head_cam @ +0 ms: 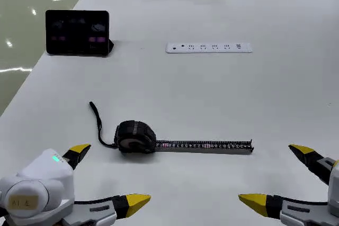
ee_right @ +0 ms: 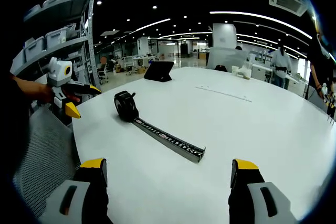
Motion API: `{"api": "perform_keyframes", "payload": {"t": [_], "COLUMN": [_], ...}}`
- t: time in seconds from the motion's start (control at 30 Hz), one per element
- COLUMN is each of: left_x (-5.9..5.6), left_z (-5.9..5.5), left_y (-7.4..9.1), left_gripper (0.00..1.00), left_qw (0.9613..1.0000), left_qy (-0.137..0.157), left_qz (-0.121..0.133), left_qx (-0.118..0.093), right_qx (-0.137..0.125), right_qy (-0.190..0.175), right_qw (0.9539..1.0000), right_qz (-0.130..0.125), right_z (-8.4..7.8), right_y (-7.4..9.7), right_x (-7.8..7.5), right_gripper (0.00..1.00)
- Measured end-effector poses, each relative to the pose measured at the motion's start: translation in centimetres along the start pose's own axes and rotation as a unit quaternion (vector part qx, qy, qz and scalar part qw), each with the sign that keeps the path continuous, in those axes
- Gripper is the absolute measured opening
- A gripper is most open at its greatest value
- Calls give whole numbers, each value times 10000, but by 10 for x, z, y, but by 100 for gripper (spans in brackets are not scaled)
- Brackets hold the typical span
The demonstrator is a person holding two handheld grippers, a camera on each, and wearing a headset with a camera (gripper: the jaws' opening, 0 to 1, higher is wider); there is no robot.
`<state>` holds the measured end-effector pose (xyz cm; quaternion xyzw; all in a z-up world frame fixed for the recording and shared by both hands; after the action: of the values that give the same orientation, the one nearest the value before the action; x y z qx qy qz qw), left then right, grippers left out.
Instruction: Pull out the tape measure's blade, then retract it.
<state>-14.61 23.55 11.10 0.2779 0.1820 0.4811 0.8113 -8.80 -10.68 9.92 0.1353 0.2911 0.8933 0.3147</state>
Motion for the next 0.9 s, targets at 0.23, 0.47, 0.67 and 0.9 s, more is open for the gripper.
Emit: {"api": "perform_keyframes", "payload": {"t": [0.23, 0.47, 0.67, 0.9], "left_x": [0, -4, -5, -9], "left_z": [1, 2, 2, 3], "left_y": [0, -1, -2, -2], "left_gripper": [99, 99, 99, 99], "left_qw": [10000, 10000, 9999, 9999], "left_qy": [52, 73, 108, 109], "left_qz": [53, 36, 31, 41], "left_qx": [-39, -35, -42, -10], "right_qx": [10, 19, -22, -32], "right_qy": [-168, -294, -321, -337], "right_qw": [9999, 9996, 9995, 9994], "right_qz": [36, 17, 3, 24], "right_z": [1, 2, 5, 7], "right_y": [1, 0, 0, 1], "right_x": [6, 14, 20, 25], "right_gripper": [99, 99, 99, 99]}}
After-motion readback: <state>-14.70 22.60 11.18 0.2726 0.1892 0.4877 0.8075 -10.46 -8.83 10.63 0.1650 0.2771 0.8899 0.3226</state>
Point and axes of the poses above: the centre of the closed fingertips' face, and the gripper's own axes: y roughly backward along the fingers, x roughly to its left, z roughly out of its top, the point moved 8 cm from there along y, roughly backward along the fingers, and after that the axes turned 7 degrees about x, right-handed, at the moved point
